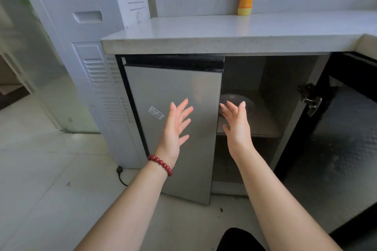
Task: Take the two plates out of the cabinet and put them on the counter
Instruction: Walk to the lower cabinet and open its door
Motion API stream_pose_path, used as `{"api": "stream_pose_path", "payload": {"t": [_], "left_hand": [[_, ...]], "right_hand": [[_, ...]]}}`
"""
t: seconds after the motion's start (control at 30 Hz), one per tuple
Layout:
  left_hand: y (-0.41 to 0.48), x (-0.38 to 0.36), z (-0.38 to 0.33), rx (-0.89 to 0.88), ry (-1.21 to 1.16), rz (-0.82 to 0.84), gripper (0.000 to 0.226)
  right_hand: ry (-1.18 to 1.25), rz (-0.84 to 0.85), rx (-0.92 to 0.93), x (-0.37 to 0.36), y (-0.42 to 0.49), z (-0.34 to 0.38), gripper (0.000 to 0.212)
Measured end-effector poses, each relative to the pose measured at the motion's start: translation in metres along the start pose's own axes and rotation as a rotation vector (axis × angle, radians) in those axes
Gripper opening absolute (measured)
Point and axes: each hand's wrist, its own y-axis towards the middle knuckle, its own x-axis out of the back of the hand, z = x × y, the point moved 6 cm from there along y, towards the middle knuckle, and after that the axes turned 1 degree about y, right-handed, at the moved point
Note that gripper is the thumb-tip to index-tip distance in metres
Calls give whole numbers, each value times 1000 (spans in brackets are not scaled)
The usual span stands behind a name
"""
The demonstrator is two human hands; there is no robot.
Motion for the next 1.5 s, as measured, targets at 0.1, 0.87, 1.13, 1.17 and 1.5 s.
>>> {"api": "stream_pose_path", "payload": {"t": [0.1,0.87,1.13,1.17,1.5], "left_hand": [[-12,1,-1,-7,6,-5,59],[-63,35,15,-9,-35,-135,64],[-88,72,27,1,-93,-286,65],[-91,78,25,-4,-92,-306,63],[-119,135,19,-39,-85,-436,72]], "right_hand": [[25,22,7,3,-13,-2,57],[109,356,-96,0,-75,-16,74],[136,565,-107,-38,-115,-40,71],[142,586,-105,-43,-118,-43,69],[155,700,-179,-94,-131,-70,67]]}}
